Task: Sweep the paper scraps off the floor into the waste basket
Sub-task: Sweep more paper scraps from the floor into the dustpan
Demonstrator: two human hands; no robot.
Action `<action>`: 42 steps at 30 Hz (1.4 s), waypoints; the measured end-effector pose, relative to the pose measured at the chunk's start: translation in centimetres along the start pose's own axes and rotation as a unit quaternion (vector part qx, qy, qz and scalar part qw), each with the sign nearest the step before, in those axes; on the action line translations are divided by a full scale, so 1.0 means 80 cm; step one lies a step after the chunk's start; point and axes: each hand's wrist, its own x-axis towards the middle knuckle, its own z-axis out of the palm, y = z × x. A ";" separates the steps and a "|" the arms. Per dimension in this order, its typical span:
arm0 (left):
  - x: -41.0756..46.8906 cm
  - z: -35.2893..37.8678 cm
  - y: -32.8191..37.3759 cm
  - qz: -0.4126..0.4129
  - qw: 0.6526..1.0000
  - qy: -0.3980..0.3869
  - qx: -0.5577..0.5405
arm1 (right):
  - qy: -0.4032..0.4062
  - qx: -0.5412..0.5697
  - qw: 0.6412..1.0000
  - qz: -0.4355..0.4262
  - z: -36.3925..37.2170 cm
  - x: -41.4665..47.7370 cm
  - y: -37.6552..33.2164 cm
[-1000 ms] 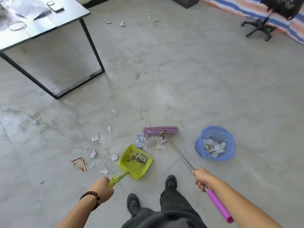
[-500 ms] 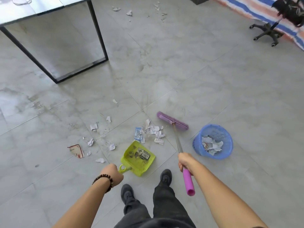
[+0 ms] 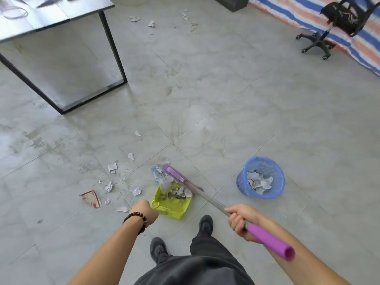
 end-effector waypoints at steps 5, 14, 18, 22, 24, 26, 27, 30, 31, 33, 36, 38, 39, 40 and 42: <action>0.006 -0.003 -0.007 -0.026 0.996 -0.015 -0.078 | -0.012 0.020 0.999 -0.026 0.022 -0.039 -0.038; 0.002 -0.014 -0.067 -0.091 0.988 -0.014 -0.127 | 0.107 -0.280 0.933 -0.198 0.133 0.039 -0.075; -0.007 -0.006 -0.086 -0.115 0.985 -0.009 -0.127 | 0.132 -0.378 0.888 -0.226 0.161 0.089 -0.078; -0.006 -0.011 -0.085 -0.118 0.985 0.006 -0.125 | 0.154 -0.536 0.810 -0.184 0.148 0.117 -0.065; -0.004 -0.013 -0.079 -0.116 0.986 0.010 -0.121 | 0.166 -0.600 0.768 -0.154 0.135 0.109 -0.046; -0.002 -0.014 -0.074 -0.114 0.986 0.008 -0.122 | 0.165 -0.612 0.761 -0.138 0.116 0.093 -0.030; -0.002 -0.015 -0.072 -0.113 0.986 0.006 -0.124 | 0.159 -0.608 0.766 -0.135 0.106 0.082 -0.025; -0.002 -0.021 -0.070 -0.112 0.986 -0.002 -0.124 | 0.133 -0.571 0.802 -0.112 0.080 0.045 -0.031; -0.002 -0.022 -0.070 -0.111 0.986 -0.003 -0.125 | 0.126 -0.516 0.842 -0.097 0.072 0.031 -0.039; -0.002 -0.021 -0.070 -0.110 0.986 -0.001 -0.123 | 0.107 -0.403 0.906 -0.075 0.056 0.009 -0.052; -0.005 -0.018 -0.072 -0.107 0.988 -0.004 -0.114 | 0.085 -0.310 0.943 -0.081 0.043 -0.010 -0.056; -0.007 -0.017 -0.076 -0.109 0.988 -0.008 -0.106 | 0.086 -0.291 0.948 -0.096 0.044 -0.009 -0.056; -0.007 -0.016 -0.079 -0.112 0.988 -0.011 -0.104 | 0.091 -0.289 0.947 -0.105 0.047 -0.007 -0.057; -0.008 -0.016 -0.083 -0.114 0.988 -0.014 -0.103 | 0.096 -0.289 0.946 -0.112 0.053 -0.002 -0.058; -0.009 -0.016 -0.092 -0.119 0.988 -0.022 -0.097 | 0.107 -0.285 0.944 -0.125 0.067 0.007 -0.060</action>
